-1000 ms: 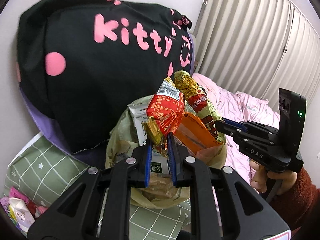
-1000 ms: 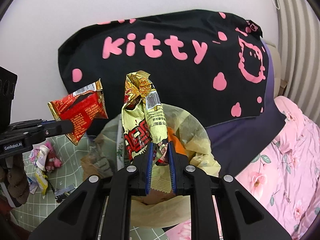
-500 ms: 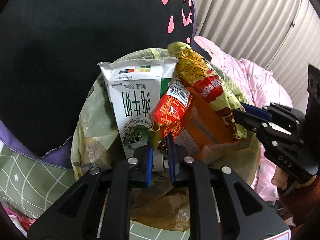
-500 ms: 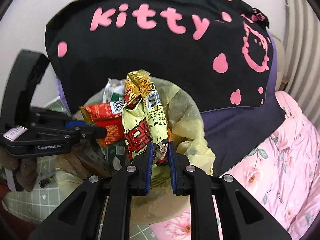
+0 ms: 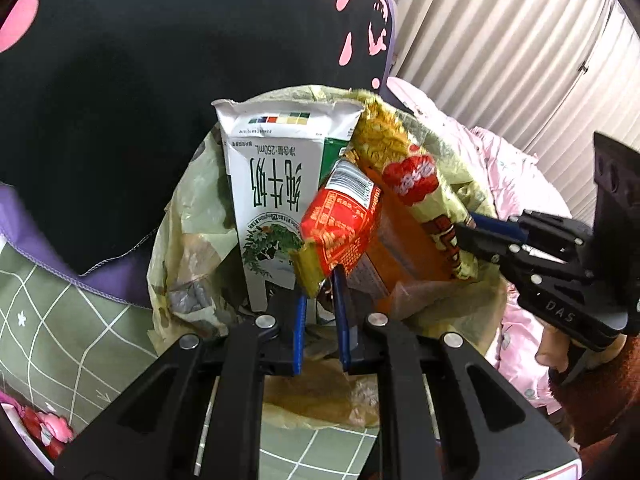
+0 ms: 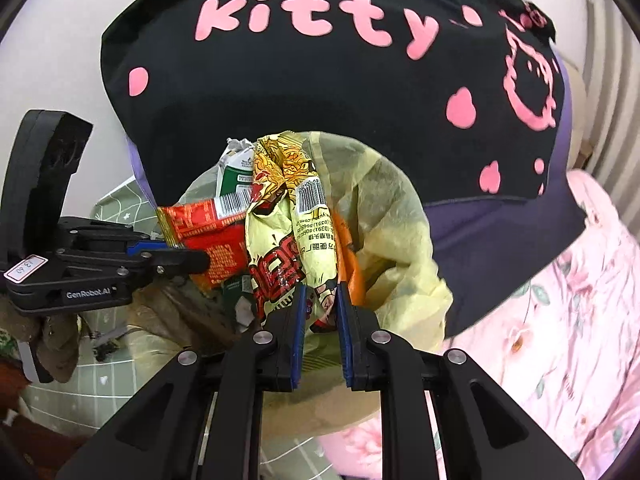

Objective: Collect trash
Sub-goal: 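Open the left tool and right tool to release the wrappers into the bin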

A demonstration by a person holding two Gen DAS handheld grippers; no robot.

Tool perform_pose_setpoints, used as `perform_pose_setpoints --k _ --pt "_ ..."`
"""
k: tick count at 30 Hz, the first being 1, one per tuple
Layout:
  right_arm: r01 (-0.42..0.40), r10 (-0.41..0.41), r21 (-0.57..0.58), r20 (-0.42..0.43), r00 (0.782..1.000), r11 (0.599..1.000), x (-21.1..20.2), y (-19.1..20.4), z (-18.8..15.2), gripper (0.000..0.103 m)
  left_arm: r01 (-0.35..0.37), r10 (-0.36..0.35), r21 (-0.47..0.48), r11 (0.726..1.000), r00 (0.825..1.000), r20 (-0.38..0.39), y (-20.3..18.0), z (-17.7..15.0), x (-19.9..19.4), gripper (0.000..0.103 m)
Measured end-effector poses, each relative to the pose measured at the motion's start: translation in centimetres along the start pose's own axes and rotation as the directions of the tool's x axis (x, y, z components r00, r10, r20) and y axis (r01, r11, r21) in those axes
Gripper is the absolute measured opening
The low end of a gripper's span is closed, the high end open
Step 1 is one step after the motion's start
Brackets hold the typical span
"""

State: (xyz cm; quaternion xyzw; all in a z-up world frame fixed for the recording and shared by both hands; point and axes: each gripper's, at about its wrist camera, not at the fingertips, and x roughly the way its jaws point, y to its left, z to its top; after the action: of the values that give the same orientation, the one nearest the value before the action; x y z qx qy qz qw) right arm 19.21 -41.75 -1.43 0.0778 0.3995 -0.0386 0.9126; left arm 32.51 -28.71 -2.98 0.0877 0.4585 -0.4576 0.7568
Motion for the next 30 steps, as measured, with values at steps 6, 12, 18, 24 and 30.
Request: perform_pose_setpoints --k 6,12,18,24,30 --pt "-0.008 0.008 0.023 0.005 1.0 1.0 -0.4 0.5 -0.3 0.015 -0.005 0.005 0.004 1.0 1.0 0.013 -0.1 -0.6 -1.1 0.013" --pt "-0.034 0.032 0.064 0.038 0.999 0.997 -0.8 0.2 -0.2 0.015 0.022 -0.021 -0.026 0.999 0.999 0.035 -0.3 -1.0 -1.8 0.013" --pt "-0.043 0.037 0.096 0.066 0.997 0.994 -0.8 0.5 -0.1 0.017 0.061 -0.058 -0.059 0.996 0.996 0.065 0.2 -2.1 -3.4 0.014" --pt "-0.011 0.004 0.092 0.079 0.997 0.996 -1.0 0.9 -0.5 0.035 0.056 -0.048 -0.081 0.995 0.993 0.107 0.6 -2.9 -5.3 0.025" --pt "0.014 -0.024 0.088 0.117 0.993 0.996 -2.3 1.1 -0.5 0.04 0.002 0.017 -0.097 0.995 0.98 0.197 0.8 -3.6 -7.6 0.031"
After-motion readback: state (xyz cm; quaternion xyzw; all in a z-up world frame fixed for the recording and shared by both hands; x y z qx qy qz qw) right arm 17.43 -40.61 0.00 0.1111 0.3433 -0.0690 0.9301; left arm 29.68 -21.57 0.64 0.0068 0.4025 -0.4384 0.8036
